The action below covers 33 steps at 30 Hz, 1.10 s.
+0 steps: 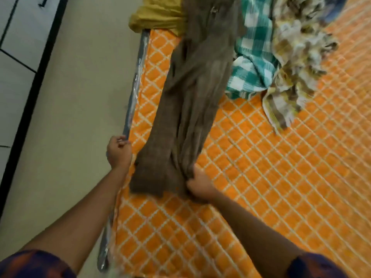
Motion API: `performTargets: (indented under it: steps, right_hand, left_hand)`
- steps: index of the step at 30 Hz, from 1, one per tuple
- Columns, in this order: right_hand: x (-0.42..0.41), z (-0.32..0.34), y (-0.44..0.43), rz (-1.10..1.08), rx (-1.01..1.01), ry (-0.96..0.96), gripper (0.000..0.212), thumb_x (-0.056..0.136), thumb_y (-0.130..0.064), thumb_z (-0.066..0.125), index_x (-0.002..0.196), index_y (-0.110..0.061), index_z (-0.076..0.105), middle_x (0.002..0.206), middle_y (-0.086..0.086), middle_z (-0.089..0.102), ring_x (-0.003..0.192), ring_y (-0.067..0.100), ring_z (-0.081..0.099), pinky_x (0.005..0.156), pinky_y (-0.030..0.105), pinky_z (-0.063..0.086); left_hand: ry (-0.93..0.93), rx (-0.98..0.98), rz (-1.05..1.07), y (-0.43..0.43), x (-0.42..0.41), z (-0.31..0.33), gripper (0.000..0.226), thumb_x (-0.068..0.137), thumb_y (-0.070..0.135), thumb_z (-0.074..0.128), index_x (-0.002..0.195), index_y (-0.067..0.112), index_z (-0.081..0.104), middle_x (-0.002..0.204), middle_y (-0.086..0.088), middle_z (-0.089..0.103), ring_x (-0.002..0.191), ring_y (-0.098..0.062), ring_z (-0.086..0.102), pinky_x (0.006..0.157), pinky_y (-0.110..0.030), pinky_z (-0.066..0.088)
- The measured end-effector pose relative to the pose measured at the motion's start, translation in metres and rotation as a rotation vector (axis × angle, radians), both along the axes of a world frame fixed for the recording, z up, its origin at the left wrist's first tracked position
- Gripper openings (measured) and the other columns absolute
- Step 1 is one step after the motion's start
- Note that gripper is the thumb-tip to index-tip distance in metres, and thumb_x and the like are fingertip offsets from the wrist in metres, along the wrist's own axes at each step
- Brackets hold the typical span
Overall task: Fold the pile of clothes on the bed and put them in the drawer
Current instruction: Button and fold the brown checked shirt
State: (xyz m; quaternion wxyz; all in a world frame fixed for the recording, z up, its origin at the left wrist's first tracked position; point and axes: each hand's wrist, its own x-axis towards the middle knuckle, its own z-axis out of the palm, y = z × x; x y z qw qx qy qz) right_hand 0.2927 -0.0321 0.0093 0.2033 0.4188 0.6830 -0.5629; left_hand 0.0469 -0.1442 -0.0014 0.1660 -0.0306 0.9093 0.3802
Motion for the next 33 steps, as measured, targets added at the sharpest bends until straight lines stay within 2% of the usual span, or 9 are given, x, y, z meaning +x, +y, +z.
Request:
performTargets:
  steps: [5, 9, 13, 15, 19, 22, 26, 30, 33]
  right_hand:
    - [0.152, 0.022, -0.159, 0.384, -0.272, -0.254, 0.067, 0.074, -0.039, 0.051, 0.14, -0.03, 0.049, 0.14, 0.009, 0.059, 0.131, 0.025, 0.055, 0.104, 0.028, 0.043]
    - [0.193, 0.037, -0.18, 0.336, -0.232, -0.282, 0.074, 0.074, -0.069, 0.059, 0.141, -0.042, 0.047, 0.138, -0.002, 0.063, 0.125, 0.019, 0.06, 0.095, 0.025, 0.047]
    - [0.159, 0.04, -0.131, 0.11, 0.117, -0.257, 0.066, 0.071, -0.077, 0.059, 0.118, -0.031, 0.061, 0.108, -0.006, 0.069, 0.099, 0.017, 0.065, 0.077, 0.033, 0.048]
    - [0.12, 0.036, -0.094, -0.12, 0.064, -0.157, 0.06, 0.077, -0.063, 0.076, 0.123, -0.027, 0.062, 0.106, -0.005, 0.069, 0.1, 0.018, 0.065, 0.082, 0.035, 0.051]
    - [0.041, 0.023, -0.034, -0.62, -0.206, -0.061, 0.085, 0.083, -0.061, 0.073, 0.15, -0.02, 0.042, 0.136, -0.002, 0.058, 0.122, 0.024, 0.058, 0.097, 0.045, 0.054]
    - [-0.006, 0.008, 0.003, -0.84, -0.279, -0.03, 0.059, 0.087, -0.052, 0.074, 0.128, -0.011, 0.061, 0.114, 0.001, 0.068, 0.102, 0.025, 0.065, 0.079, 0.039, 0.057]
    - [-0.044, -0.013, 0.042, -1.123, -0.296, 0.051, 0.045, 0.083, -0.031, 0.082, 0.119, -0.01, 0.066, 0.11, 0.014, 0.072, 0.095, 0.033, 0.07, 0.087, 0.05, 0.06]
    - [-0.045, -0.016, 0.069, -1.199, -0.502, 0.243, 0.044, 0.092, -0.027, 0.071, 0.128, -0.003, 0.066, 0.121, 0.021, 0.07, 0.108, 0.04, 0.069, 0.092, 0.056, 0.057]
    - [-0.023, -0.021, 0.075, -1.209, -0.455, 0.313, 0.039, 0.095, -0.031, 0.068, 0.126, -0.007, 0.068, 0.119, 0.017, 0.073, 0.107, 0.038, 0.07, 0.092, 0.056, 0.058]
  left_hand:
    - [-0.355, 0.013, -0.247, -0.063, 0.059, 0.01, 0.037, 0.081, 0.043, 0.073, 0.11, 0.024, 0.061, 0.095, -0.009, 0.069, 0.086, -0.029, 0.067, 0.08, -0.039, 0.054]
    - [-0.491, -0.148, -0.549, -0.074, 0.109, 0.011, 0.053, 0.09, 0.034, 0.072, 0.135, 0.02, 0.048, 0.103, -0.009, 0.063, 0.094, -0.026, 0.062, 0.079, -0.035, 0.05]
    - [-0.455, -0.187, -0.569, -0.062, 0.126, 0.008, 0.062, 0.095, 0.036, 0.065, 0.147, 0.016, 0.038, 0.108, -0.01, 0.059, 0.091, -0.025, 0.057, 0.072, -0.033, 0.044]
    - [-0.416, -0.204, -0.589, -0.055, 0.126, 0.01, 0.061, 0.096, 0.039, 0.064, 0.146, 0.016, 0.039, 0.119, -0.012, 0.057, 0.097, -0.026, 0.056, 0.076, -0.035, 0.044]
    - [-0.239, -0.209, -0.615, -0.04, 0.11, 0.004, 0.048, 0.094, 0.04, 0.066, 0.132, 0.014, 0.054, 0.116, -0.008, 0.057, 0.102, -0.026, 0.058, 0.081, -0.035, 0.047]
    - [-0.219, -0.155, -0.595, -0.014, 0.093, -0.005, 0.038, 0.095, 0.039, 0.065, 0.121, 0.012, 0.061, 0.097, -0.005, 0.06, 0.088, -0.024, 0.058, 0.071, -0.033, 0.043]
    - [-0.253, -0.06, -0.613, 0.03, 0.067, -0.016, 0.052, 0.093, 0.047, 0.066, 0.13, 0.013, 0.054, 0.111, -0.004, 0.062, 0.096, -0.024, 0.059, 0.08, -0.038, 0.05]
    - [-0.385, 0.027, -0.459, 0.068, 0.049, -0.032, 0.07, 0.08, 0.062, 0.068, 0.134, 0.018, 0.058, 0.13, -0.001, 0.064, 0.115, -0.024, 0.062, 0.098, -0.04, 0.052]
    - [-0.211, 0.073, -0.39, 0.091, 0.046, -0.024, 0.031, 0.095, 0.043, 0.06, 0.108, 0.016, 0.068, 0.108, 0.0, 0.068, 0.103, -0.022, 0.062, 0.083, -0.028, 0.048]
